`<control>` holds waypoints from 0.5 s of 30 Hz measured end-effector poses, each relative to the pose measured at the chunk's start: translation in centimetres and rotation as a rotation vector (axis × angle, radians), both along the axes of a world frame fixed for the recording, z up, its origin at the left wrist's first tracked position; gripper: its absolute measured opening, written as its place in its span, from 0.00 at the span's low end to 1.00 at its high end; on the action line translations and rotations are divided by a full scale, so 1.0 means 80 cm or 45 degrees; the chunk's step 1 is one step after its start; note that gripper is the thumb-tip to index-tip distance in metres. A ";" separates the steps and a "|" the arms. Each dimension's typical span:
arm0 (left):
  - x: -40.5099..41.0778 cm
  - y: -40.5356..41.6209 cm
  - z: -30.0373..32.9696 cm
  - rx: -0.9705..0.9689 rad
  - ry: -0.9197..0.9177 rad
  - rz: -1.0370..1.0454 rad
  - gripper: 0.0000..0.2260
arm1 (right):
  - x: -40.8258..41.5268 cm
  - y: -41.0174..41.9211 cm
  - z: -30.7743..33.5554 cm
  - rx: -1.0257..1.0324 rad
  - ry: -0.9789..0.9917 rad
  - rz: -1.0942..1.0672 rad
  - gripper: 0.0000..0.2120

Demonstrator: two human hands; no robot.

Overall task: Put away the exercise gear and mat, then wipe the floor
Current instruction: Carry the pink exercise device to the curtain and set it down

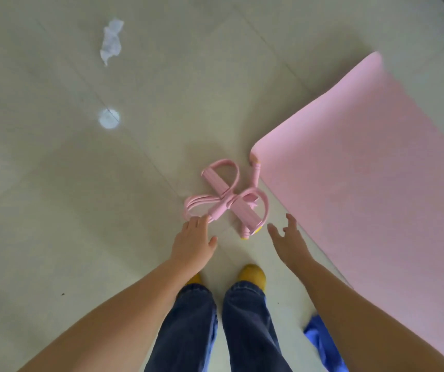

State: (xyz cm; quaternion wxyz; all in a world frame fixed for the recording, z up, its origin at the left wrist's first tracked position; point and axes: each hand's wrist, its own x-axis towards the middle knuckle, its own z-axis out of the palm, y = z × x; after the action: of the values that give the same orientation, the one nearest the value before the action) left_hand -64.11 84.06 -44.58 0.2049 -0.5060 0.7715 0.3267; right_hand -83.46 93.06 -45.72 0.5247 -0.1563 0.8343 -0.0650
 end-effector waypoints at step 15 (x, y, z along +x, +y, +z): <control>-0.027 -0.032 -0.277 0.080 0.045 0.057 0.27 | -0.038 -0.151 -0.265 -0.109 0.072 -0.113 0.37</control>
State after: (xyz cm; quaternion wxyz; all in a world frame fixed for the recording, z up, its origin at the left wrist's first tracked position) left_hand -66.24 81.50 -66.78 0.1998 -0.5108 0.7527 0.3642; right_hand -86.53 80.98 -66.93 0.4905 -0.1431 0.8513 -0.1195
